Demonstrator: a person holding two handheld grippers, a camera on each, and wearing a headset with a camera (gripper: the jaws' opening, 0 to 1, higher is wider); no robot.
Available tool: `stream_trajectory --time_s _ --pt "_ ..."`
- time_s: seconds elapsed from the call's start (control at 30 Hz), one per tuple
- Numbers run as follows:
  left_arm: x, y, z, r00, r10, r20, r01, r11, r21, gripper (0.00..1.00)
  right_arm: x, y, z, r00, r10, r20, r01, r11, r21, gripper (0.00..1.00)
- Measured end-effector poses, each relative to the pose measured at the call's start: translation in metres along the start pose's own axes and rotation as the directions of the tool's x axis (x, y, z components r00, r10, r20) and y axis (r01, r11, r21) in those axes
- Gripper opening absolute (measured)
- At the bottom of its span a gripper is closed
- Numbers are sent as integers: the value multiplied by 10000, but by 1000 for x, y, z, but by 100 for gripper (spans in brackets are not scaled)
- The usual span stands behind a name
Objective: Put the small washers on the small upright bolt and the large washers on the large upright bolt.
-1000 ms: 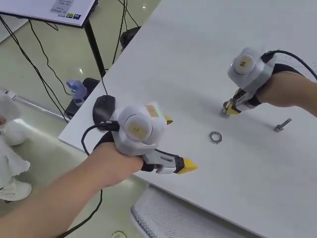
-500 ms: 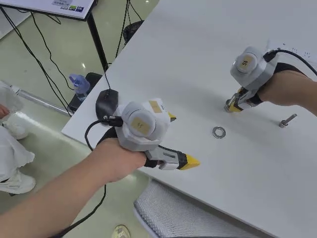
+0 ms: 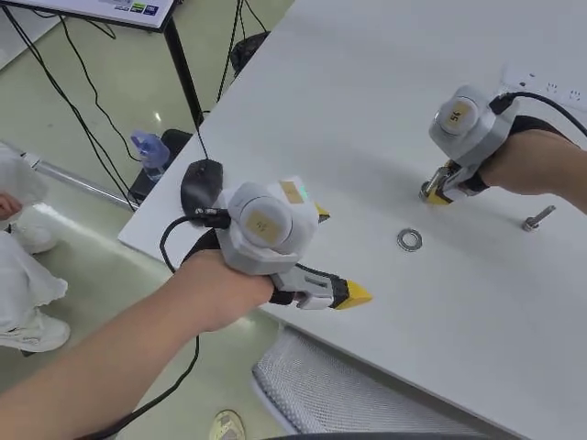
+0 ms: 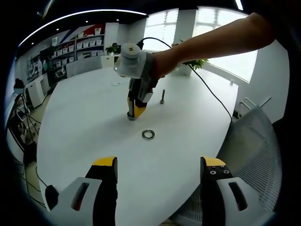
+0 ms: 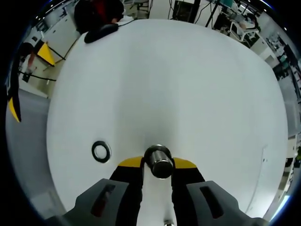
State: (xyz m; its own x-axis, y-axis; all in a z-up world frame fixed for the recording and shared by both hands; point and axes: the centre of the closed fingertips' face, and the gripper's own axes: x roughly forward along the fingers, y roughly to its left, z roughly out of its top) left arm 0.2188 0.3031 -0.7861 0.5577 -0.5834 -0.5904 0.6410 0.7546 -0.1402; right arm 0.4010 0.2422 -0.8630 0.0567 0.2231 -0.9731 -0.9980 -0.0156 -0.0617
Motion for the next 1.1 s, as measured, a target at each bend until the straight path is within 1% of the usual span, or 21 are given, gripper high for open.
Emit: stream_trajectory --time_s 0.23,0.33,0.57,0.73,0.87,1.0,1.1 --pt "-1 0 -1 10000 -13 1 13 10000 -41 71 -2 1 0 10000 16 84 -17 9998 180 23" --pt "-2 0 -1 10000 -29 8 29 10000 -41 70 1 -1 0 10000 -6 97 4 9999 130 23" --pt "-3 0 -2 10000 -74 -29 74 10000 -42 69 -2 -1 -1 9999 -2 131 3 10000 -63 24" --pt "-4 0 -3 10000 -58 -58 58 10000 -57 69 -3 -3 -2 9999 -44 146 44 10000 -46 28" --pt "-4 -1 -3 10000 -61 -4 61 10000 -74 69 -5 -4 -5 9998 -65 170 65 10000 35 29" --pt "-5 -2 -5 10000 -57 -35 57 10000 -17 69 -10 -3 -8 9998 -89 197 86 9999 135 29" --pt "-6 -3 -4 10000 -66 -17 66 10000 -28 69 -17 -1 -9 9995 -146 295 139 9996 232 30"
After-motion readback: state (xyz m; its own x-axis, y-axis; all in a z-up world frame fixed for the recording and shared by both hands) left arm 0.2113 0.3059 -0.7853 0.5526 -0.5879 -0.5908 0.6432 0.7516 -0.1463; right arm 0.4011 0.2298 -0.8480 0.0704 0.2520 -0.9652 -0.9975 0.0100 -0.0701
